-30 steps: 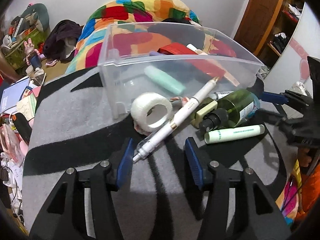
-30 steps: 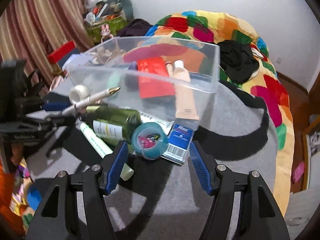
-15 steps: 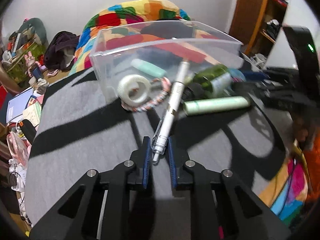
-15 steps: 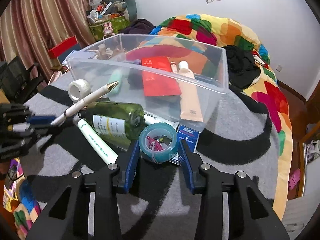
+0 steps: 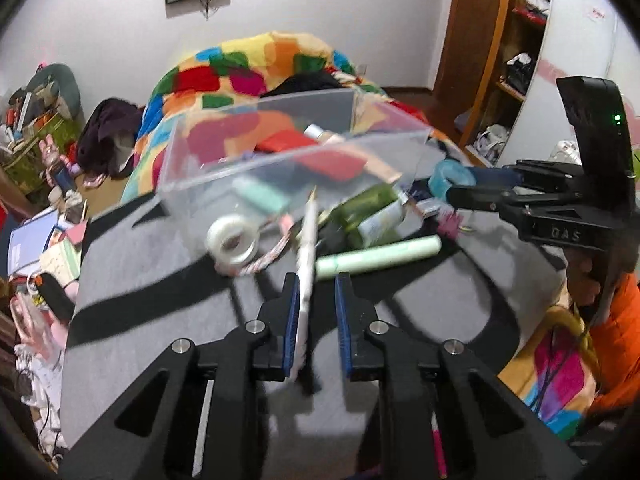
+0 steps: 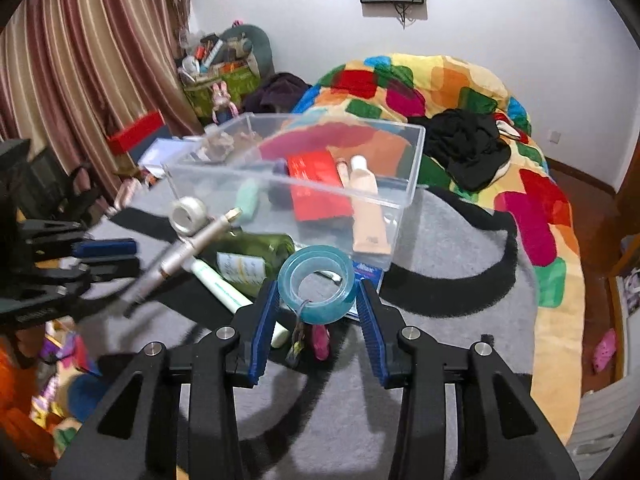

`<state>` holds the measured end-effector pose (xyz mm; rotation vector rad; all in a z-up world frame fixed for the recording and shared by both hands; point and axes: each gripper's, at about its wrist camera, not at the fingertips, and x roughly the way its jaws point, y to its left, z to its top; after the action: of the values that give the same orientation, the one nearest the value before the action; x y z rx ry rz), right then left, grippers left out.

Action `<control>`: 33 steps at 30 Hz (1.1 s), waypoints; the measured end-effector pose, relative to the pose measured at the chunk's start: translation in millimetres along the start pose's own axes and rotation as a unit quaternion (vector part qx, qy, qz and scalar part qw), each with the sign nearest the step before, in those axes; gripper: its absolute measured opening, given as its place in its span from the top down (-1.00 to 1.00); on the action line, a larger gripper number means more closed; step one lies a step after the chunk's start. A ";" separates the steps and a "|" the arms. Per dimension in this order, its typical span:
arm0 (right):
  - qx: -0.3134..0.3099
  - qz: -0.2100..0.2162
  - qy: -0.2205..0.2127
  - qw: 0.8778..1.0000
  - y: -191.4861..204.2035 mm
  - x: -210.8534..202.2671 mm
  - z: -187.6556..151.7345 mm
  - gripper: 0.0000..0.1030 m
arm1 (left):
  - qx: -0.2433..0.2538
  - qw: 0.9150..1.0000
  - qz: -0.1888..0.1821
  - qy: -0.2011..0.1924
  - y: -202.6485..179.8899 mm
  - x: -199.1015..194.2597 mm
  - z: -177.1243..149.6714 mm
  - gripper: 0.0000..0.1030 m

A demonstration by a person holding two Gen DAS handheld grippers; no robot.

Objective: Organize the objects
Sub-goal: 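Grasp the blue tape roll with the right tool while the left tool grasps the white pen, then lift the blue tape roll with the right tool toward the box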

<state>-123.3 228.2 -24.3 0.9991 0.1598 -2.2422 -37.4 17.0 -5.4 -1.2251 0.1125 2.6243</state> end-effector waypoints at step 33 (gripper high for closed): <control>0.082 -0.009 -0.028 0.996 -52.7 -35.6 -12.2 0.29 | 0.059 0.990 -0.097 0.087 -98.4 100.1 46.1 0.14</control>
<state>-131.3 291.9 -15.9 1.0223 -0.0414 -2.3269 -109.0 138.7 -48.9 -1.3501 0.1668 2.3094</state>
